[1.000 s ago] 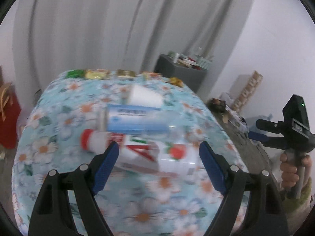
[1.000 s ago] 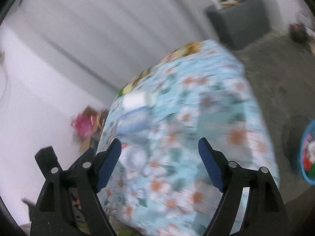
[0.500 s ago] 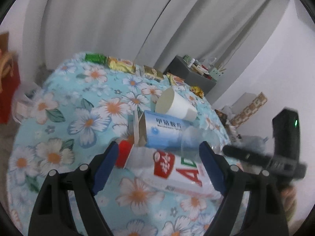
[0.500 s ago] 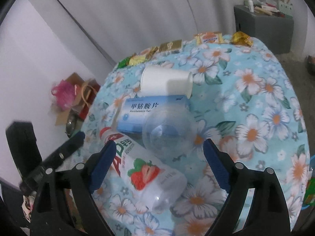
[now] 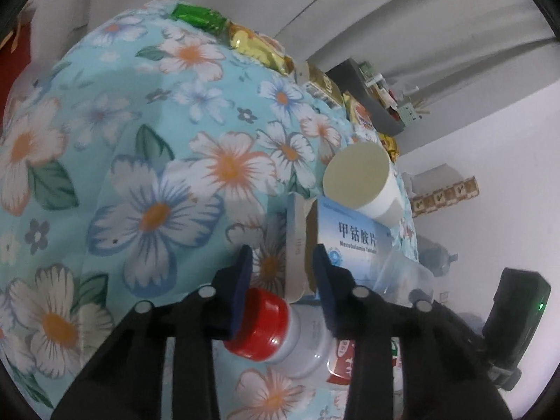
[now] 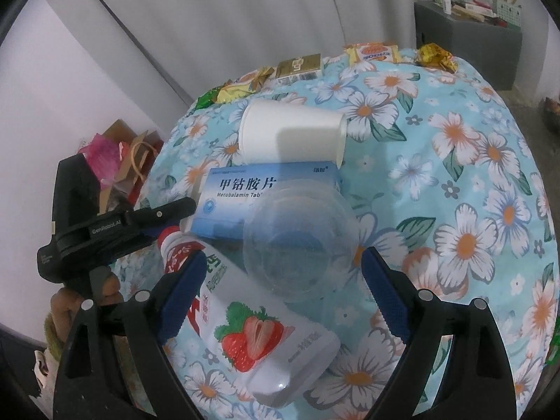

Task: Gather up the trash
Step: 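Grasp the white medicine box with the left tool while the right tool grasps the clear plastic cup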

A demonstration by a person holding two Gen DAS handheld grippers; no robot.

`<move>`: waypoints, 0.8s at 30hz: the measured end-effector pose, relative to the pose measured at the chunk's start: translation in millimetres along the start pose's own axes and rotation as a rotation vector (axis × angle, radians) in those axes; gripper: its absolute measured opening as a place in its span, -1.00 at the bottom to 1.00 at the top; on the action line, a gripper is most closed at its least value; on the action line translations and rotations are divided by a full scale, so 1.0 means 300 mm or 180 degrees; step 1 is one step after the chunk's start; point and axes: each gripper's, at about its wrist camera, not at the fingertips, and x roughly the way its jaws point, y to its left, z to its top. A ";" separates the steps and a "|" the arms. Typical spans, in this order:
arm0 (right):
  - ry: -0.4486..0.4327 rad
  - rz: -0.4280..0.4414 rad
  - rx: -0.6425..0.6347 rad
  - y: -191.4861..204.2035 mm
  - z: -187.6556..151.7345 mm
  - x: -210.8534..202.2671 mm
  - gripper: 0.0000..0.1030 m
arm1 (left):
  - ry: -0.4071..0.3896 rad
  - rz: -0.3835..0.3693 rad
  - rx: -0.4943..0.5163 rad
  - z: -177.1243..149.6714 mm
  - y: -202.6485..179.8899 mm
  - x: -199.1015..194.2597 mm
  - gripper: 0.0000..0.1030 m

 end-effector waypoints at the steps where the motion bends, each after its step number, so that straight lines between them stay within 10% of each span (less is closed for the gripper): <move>1: 0.0008 0.0005 0.0012 -0.002 0.001 0.006 0.67 | -0.0012 0.0026 0.0039 0.002 -0.007 0.002 -0.41; 24: -0.0041 0.0115 0.0217 -0.071 -0.005 0.005 0.26 | -0.0261 0.0415 0.0330 0.004 -0.052 0.025 -0.97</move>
